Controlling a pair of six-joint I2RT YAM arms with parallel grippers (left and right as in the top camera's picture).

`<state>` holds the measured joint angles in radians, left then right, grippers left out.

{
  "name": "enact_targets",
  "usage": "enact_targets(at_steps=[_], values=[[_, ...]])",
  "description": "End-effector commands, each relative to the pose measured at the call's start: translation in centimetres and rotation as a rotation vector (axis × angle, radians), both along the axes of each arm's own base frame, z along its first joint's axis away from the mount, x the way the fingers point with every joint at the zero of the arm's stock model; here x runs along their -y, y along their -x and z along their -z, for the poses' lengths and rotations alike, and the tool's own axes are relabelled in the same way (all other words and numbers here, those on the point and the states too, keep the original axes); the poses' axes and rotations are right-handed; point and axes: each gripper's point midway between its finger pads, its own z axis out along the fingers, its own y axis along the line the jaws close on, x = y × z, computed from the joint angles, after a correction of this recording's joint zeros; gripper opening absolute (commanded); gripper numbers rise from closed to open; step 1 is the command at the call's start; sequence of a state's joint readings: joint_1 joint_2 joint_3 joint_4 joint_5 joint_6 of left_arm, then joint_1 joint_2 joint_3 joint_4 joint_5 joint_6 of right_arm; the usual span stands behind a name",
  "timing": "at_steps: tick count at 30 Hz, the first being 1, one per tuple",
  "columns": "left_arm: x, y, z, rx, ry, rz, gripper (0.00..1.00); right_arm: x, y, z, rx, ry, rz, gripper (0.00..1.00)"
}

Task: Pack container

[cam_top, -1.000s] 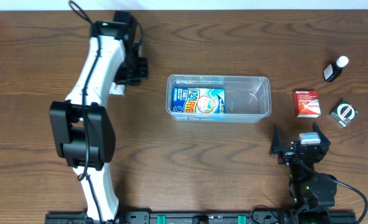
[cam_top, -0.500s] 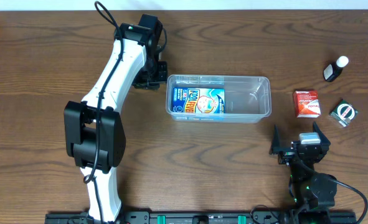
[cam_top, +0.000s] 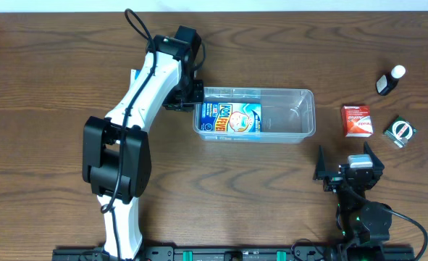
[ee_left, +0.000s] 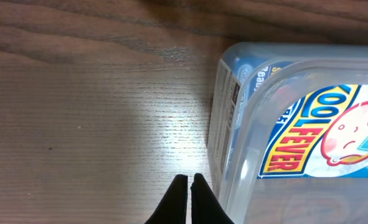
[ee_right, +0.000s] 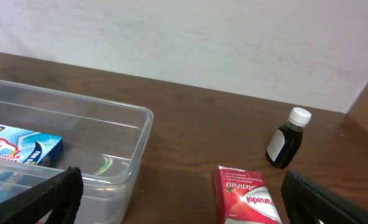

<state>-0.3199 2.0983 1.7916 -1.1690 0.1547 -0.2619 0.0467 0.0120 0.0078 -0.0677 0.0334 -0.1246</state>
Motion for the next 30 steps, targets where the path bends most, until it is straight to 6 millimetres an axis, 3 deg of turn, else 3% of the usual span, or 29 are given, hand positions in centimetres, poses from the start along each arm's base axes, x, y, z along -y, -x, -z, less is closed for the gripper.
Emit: enact_targets(at_steps=[1, 14, 24, 27, 30], values=[[0.6, 0.3, -0.5, -0.008, 0.048, -0.008, 0.06, 0.2, 0.0, 0.0, 0.0, 0.004, 0.007, 0.99], [1.4, 0.5, -0.7, -0.017, 0.095, -0.004, 0.06, 0.2, 0.0, 0.0, 0.0, 0.004, 0.007, 0.99], [-4.7, -2.5, -1.2, 0.108, -0.134, -0.001, 0.06, 0.2, 0.0, 0.0, 0.0, 0.004, 0.007, 0.99], [-7.0, -4.4, -1.6, 0.181, -0.208, 0.121, 0.31, 0.2, 0.0, 0.0, 0.0, 0.004, 0.007, 0.99], [-9.6, -5.8, -2.0, 0.228, -0.297, 0.138, 0.66, 0.2, 0.0, 0.1, 0.0, 0.004, 0.007, 0.99]])
